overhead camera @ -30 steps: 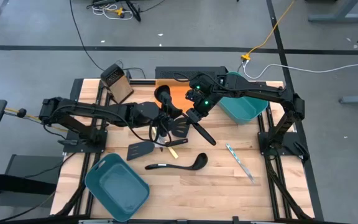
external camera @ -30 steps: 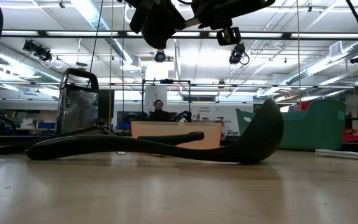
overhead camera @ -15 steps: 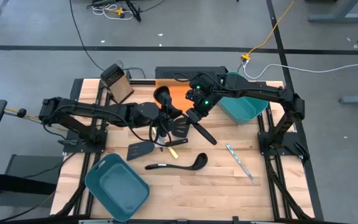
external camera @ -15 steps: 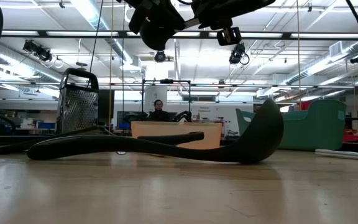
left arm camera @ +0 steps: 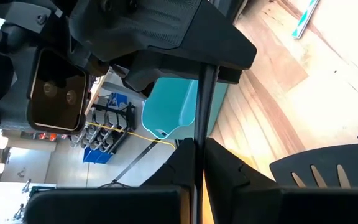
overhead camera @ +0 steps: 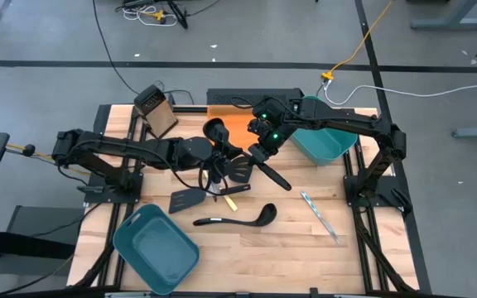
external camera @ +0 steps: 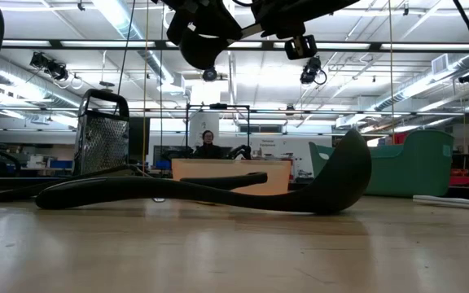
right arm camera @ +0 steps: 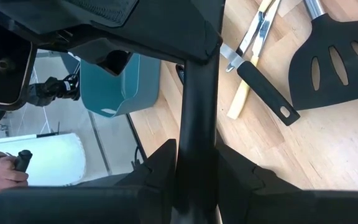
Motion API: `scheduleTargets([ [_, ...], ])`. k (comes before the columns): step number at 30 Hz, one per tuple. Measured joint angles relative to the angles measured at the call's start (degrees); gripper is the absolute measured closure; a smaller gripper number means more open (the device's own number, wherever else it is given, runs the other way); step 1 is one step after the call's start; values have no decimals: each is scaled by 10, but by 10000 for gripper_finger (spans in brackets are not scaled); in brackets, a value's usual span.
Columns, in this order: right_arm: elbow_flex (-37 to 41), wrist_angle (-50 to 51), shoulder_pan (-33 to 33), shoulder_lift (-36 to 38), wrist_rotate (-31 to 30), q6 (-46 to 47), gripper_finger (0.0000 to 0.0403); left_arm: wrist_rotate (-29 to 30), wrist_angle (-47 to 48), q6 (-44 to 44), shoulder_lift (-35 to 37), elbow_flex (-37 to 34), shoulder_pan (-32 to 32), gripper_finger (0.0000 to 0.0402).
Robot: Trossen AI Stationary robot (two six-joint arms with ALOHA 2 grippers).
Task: Pick & Place Kitchen Items
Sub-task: Put the right black ladle into the blue bin
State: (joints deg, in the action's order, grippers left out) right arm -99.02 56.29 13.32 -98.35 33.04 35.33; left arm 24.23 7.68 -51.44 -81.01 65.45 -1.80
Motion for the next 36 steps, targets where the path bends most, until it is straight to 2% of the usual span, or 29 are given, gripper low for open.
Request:
scheduleTargets([
  [6, 0, -2, 0, 0, 0, -4, 301, 1, 4, 1, 0, 0, 0, 384],
  [13, 0, -4, -1, 0, 1, -6, 260, 5, 3, 3, 0, 0, -1, 386],
  [24, 0, -3, 12, 5, 36, -17, 202, 3, 5, 3, 0, 0, -1, 386],
  [36, 0, 13, 52, 50, 55, -28, 196, 19, 20, 5, 0, 0, -1, 385],
])
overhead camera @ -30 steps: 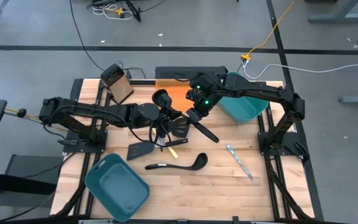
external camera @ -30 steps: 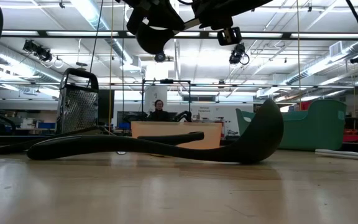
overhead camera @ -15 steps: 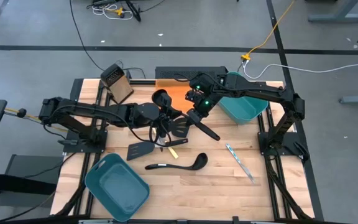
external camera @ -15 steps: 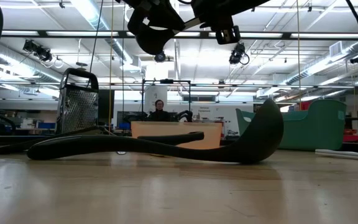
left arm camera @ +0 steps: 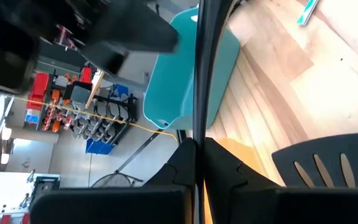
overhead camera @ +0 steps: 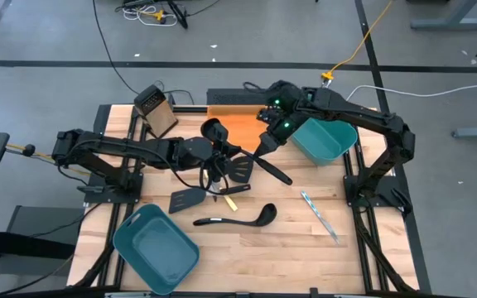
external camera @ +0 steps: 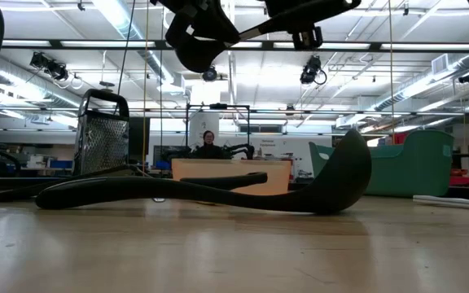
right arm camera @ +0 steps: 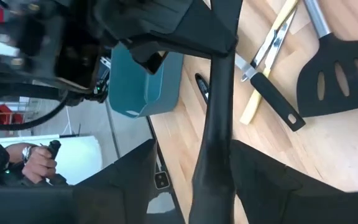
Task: Pick & Place Kitchen Items
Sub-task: Put the right black ladle into the blue bin
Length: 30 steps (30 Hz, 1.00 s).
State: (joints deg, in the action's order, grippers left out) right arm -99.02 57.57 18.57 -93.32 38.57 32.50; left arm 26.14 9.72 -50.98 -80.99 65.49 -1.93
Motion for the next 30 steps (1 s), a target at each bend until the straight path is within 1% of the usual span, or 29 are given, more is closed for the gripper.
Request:
scheduleTargets([
  [6, 0, 5, 17, 31, -1, -1, 202, 2, 2, 2, 5, 0, -5, 387],
  [9, 0, 5, 23, 46, -6, -3, 208, 2, 5, 20, 5, 1, -7, 387],
  [15, 0, 7, 24, 72, -76, -32, 237, 2, 6, 26, 10, 1, -11, 386],
  [22, 0, 7, 24, 99, -115, -61, 300, 4, 11, 28, 15, 2, -13, 387],
  [24, 0, 7, 24, 110, -127, -66, 324, 12, 40, 32, 18, 11, -18, 387],
  [28, 0, 5, 24, 131, -128, -75, 380, 15, 79, 39, 22, 41, -29, 387],
  [30, 0, 4, 24, 140, -127, -80, 395, 15, 99, 44, 24, 54, -35, 387],
])
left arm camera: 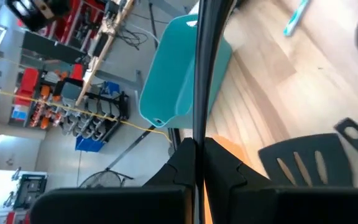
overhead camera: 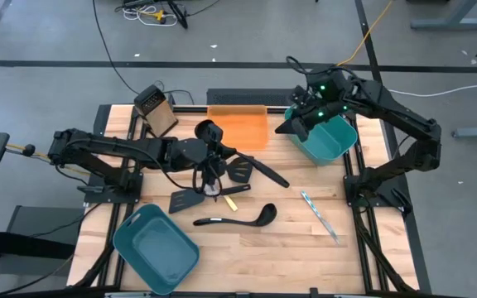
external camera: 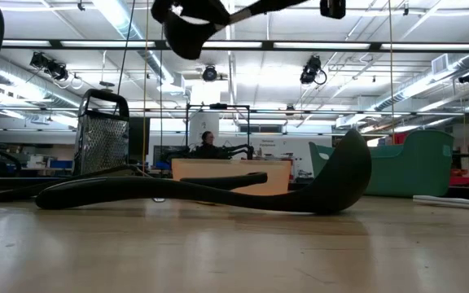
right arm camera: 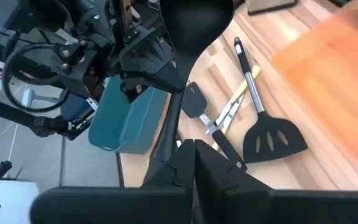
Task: Pick & Place Kitchen Items
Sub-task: Put the right black ladle into the blue bin
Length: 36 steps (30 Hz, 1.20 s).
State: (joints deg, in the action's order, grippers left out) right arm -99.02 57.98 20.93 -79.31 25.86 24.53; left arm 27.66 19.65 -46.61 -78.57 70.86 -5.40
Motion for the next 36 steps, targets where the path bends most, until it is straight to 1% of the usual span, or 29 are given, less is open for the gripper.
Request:
scheduleTargets([
  [4, 0, 0, 0, 13, -9, 3, 389, 4, 2, 1, 1, 23, -15, 387],
  [8, 0, 0, 0, 21, -10, 4, 398, 16, 24, 28, 4, 48, -29, 386],
  [12, 0, -2, 0, 25, -10, 4, 397, 12, 76, 76, 4, 81, -40, 387],
  [15, 0, -3, 0, 26, -10, -4, 399, 5, 109, 91, 4, 106, -43, 387],
  [22, 0, -7, -3, 27, -13, -15, 401, 4, 138, 129, 16, 128, -48, 387],
  [29, 0, -21, -28, 52, -69, -45, 401, 2, 178, 186, 63, 128, -48, 387],
  [36, 0, -30, -63, 93, -127, -68, 402, -8, 173, 216, 119, 128, -48, 387],
])
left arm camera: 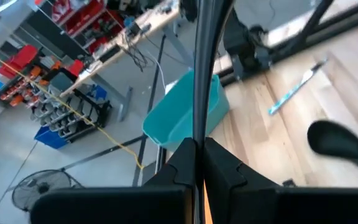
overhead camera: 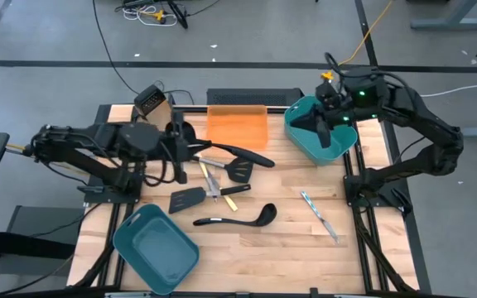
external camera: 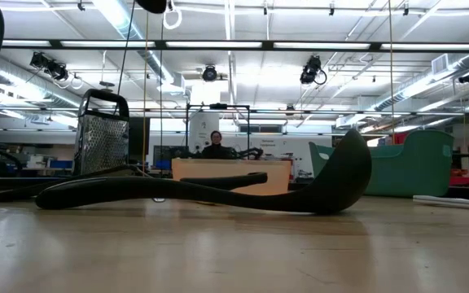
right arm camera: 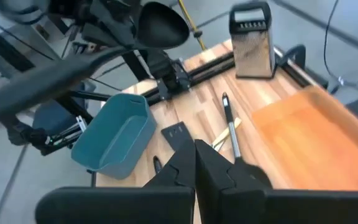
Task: Pick & Place Kitchen Items
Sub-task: Put the right black ladle into the blue bin
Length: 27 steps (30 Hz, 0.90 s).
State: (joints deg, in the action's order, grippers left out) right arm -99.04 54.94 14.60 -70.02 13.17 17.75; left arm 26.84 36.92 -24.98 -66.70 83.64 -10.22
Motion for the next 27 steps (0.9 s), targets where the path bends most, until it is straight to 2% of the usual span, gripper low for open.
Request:
scheduleTargets([
  [4, 0, 0, -23, 20, -32, -8, 402, -9, -2, 11, 26, 0, 0, 387],
  [14, 0, -5, -49, 32, -48, -7, 403, -14, 20, 34, 51, -1, 0, 387],
  [27, 0, -35, -80, 32, -64, -25, 403, -163, 63, 128, 53, 0, -1, 387],
])
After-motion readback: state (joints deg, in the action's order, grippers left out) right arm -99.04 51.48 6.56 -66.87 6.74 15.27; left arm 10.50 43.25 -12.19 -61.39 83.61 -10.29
